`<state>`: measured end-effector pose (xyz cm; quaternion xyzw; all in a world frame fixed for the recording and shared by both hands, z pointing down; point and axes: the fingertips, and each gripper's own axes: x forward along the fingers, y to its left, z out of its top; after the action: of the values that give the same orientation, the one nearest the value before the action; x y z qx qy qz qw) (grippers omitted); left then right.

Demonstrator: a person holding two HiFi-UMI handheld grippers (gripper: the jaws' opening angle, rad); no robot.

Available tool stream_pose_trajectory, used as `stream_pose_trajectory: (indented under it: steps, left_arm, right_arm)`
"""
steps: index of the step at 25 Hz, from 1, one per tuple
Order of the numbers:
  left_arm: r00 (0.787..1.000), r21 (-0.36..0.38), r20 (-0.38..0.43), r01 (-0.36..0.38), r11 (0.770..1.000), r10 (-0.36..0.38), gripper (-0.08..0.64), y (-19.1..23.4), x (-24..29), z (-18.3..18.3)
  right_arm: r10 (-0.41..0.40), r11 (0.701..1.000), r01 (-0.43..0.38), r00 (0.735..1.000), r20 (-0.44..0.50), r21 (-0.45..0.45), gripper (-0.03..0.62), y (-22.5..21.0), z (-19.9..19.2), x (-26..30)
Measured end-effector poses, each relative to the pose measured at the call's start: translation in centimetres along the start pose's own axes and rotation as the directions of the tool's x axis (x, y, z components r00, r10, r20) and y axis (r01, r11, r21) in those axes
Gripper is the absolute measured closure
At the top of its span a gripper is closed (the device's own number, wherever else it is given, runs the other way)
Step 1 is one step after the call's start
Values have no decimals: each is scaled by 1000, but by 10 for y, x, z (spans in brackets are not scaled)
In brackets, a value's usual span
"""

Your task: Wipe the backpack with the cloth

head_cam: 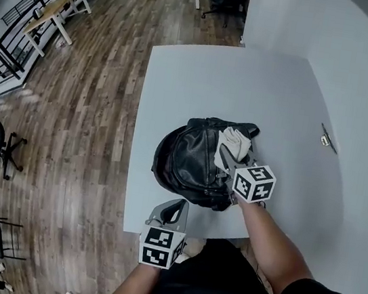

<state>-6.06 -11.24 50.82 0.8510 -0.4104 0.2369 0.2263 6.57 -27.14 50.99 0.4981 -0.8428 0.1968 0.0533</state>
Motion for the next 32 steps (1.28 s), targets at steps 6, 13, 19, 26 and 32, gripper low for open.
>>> stream_pose_trajectory:
  steps: [6,13,19,26,32]
  left_arm:
    - [1000,24,1,26,999,-26,552,-9,4,4]
    - [999,39,-2,49,998,-49,552,-18,6,7]
    - [997,73,-5,72,995,-72,552,-29,8,8]
    - [995,95,0,97,991,-97,552,-42,6,12]
    - [995,108,-2,102,989,-102,552,-46,1,8]
  right_arm:
    - [-59,998,59,998,19,-2,508,-27,7,-22]
    - [-120,993,120,992,35,-1,508,-52,12,-43]
    - [-156,988,156,986,54,0,508,-63,18,-58]
    - [-212,977,213,974,73,-5,508,-81,23,-83]
    - [-247,968,249,965,83,-10,508,-88,24,-96]
